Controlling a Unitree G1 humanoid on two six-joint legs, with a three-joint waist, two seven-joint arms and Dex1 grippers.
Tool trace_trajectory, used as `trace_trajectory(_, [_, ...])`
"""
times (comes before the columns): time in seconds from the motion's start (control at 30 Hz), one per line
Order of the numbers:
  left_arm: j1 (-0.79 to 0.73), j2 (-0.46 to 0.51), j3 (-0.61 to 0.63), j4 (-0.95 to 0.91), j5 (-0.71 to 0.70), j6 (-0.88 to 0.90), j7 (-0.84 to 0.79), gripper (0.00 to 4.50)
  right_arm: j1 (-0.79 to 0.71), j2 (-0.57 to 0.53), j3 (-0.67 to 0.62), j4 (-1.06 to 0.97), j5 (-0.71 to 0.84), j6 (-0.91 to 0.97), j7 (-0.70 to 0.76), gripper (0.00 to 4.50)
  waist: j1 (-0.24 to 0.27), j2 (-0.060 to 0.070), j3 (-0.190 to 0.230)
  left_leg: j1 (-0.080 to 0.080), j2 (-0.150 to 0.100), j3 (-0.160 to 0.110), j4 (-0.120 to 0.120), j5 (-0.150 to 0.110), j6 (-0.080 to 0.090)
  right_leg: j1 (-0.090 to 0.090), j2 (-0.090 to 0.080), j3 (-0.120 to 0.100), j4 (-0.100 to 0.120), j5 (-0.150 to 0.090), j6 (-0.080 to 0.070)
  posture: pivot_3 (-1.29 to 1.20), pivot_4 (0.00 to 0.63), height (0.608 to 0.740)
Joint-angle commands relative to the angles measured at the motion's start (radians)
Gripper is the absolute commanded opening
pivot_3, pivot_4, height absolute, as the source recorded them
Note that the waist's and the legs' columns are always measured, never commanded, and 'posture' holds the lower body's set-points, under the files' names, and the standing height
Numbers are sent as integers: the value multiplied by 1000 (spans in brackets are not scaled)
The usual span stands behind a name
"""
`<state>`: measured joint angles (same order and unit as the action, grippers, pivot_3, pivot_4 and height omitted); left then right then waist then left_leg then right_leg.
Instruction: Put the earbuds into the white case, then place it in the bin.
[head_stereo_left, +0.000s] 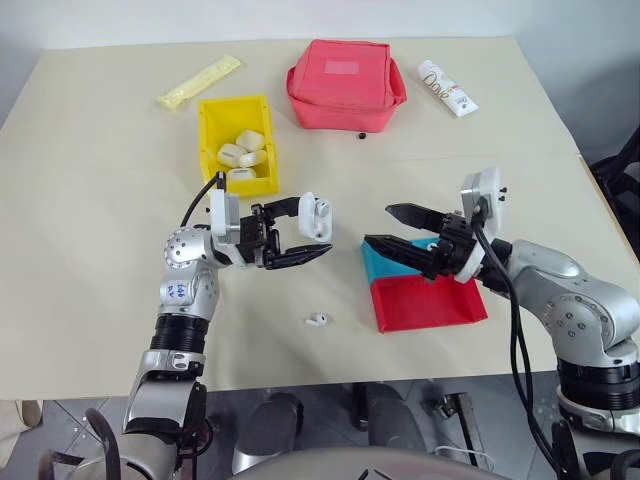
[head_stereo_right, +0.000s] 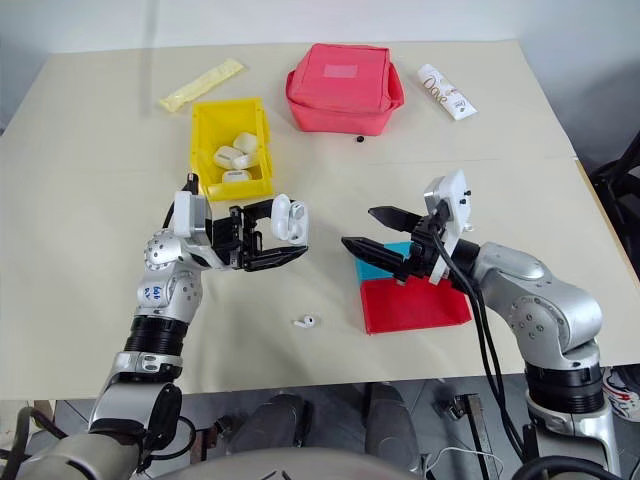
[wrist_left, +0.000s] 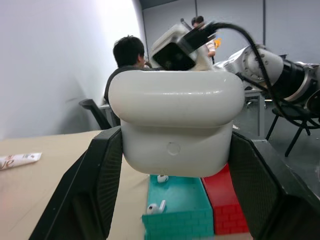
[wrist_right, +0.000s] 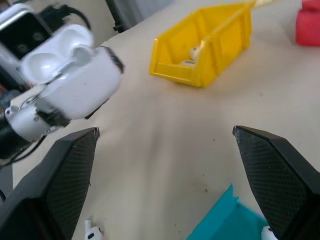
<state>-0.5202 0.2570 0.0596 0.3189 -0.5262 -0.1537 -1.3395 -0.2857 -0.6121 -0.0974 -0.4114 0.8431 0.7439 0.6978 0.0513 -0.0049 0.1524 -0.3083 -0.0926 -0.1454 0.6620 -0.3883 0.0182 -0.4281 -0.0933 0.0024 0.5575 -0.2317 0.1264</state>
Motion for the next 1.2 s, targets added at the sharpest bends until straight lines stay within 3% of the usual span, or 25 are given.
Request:
trace_trajectory(0.03, [4, 9, 17, -37, -36, 16, -1, 2782, 15, -19, -36, -50, -26, -68, 41, 4491, 0, 0, 0, 0, 0, 0, 0, 0, 0, 0, 0, 0, 0, 0, 0, 0, 150, 740])
trace_trajectory(0.47, [19, 29, 35, 5, -42, 40, -22, 2782, 66, -27, -57, -75, -78, -156, 72, 4491, 1, 0, 0, 0, 0, 0, 0, 0, 0, 0, 0, 0, -1, 0, 0, 0, 150, 740])
trace_trajectory(0.7, [29, 43, 39, 39, -15, -26, -35, 2782, 211, -109, -102, -154, -124, -163, 85, 4491, 3, 0, 0, 0, 0, 0, 0, 0, 0, 0, 0, 0, -2, 0, 0, 0, 150, 740])
trace_trajectory(0.83, [30, 54, 46, 61, -9, -55, -35, 2782, 348, -140, -200, -204, -128, -182, 94, 4491, 5, 0, 0, 0, 0, 0, 0, 0, 0, 0, 0, 0, -2, 0, 0, 0, 150, 740])
trace_trajectory(1.07, [45, 80, 59, 82, -7, -76, -45, 2782, 688, -125, -528, -284, -101, -199, 146, 4491, 18, 0, 0, 0, 0, 1, 0, 0, 0, 1, 0, 1, -3, 0, 0, 0, 150, 740])
trace_trajectory(1.2, [50, 85, 63, 88, -7, -81, -47, 2782, 790, -105, -614, -317, -77, -201, 153, 4491, 19, 0, 0, 2, 0, 2, 0, -1, 1, 2, 0, 2, -2, 0, 0, 0, 150, 740])
